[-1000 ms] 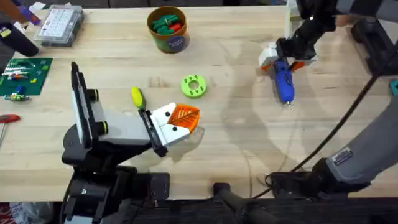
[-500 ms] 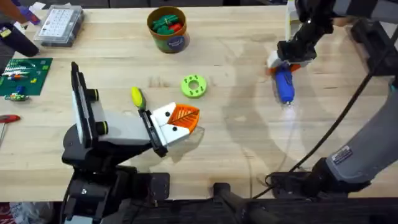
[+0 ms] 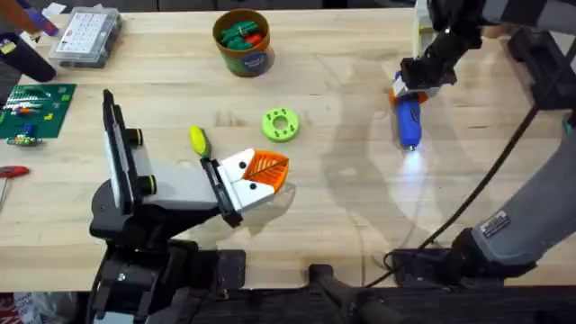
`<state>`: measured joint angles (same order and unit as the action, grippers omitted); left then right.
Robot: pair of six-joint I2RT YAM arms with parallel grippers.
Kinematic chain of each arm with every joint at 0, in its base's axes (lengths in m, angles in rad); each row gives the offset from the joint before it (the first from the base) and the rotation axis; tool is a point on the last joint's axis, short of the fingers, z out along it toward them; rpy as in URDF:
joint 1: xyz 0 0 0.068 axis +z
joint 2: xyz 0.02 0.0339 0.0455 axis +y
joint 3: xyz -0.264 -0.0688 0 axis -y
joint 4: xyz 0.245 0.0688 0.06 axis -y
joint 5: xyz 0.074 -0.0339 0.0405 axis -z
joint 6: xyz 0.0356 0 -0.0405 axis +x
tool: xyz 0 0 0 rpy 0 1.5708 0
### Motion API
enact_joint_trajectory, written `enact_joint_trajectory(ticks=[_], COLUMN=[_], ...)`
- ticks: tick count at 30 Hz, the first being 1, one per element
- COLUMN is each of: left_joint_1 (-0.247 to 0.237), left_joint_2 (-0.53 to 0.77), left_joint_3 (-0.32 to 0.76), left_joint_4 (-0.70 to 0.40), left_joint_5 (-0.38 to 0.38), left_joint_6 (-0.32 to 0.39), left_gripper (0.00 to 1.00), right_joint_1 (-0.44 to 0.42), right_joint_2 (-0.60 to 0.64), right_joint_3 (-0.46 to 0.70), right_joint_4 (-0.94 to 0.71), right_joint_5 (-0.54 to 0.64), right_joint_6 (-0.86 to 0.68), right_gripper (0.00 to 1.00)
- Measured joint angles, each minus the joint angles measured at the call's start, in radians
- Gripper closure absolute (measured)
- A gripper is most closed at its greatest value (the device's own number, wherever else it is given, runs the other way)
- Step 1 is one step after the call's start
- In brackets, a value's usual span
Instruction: Pick up the gripper from the table and insert it into the empty holder that is missing its gripper. Then pick up a screw, insert it into the mounting hole, and use the screwdriver to tighten it. Finally, clean up the table by picking up the vegetable and placing it into the bucket.
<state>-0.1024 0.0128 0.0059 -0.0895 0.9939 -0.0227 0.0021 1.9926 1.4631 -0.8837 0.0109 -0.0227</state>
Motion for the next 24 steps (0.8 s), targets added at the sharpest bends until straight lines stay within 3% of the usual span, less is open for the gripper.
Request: enact_joint_trajectory(ticks=[8,18,24], left_joint_1=[0.000,0.000,0.000], left_joint_2=[0.000,0.000,0.000], left_joint_3=[0.000,0.000,0.000], left_joint_4=[0.000,0.000,0.000], left_joint_5=[0.000,0.000,0.000], left_joint_6=[0.000,0.000,0.000], left_gripper=[0.996,0.996,0.996], right_joint_1=[0.017,0.089,0.147], right_joint_2=[-0.120,-0.199,-0.199], right_joint_3=[0.072,0.425,0.629], right_joint_4=[-0.006,-0.010,-0.013], right_joint_5=[-0.009,-0.027,-0.153], right_joint_6=[0.000,0.000,0.000], right_gripper=[0.978,0.978,0.978])
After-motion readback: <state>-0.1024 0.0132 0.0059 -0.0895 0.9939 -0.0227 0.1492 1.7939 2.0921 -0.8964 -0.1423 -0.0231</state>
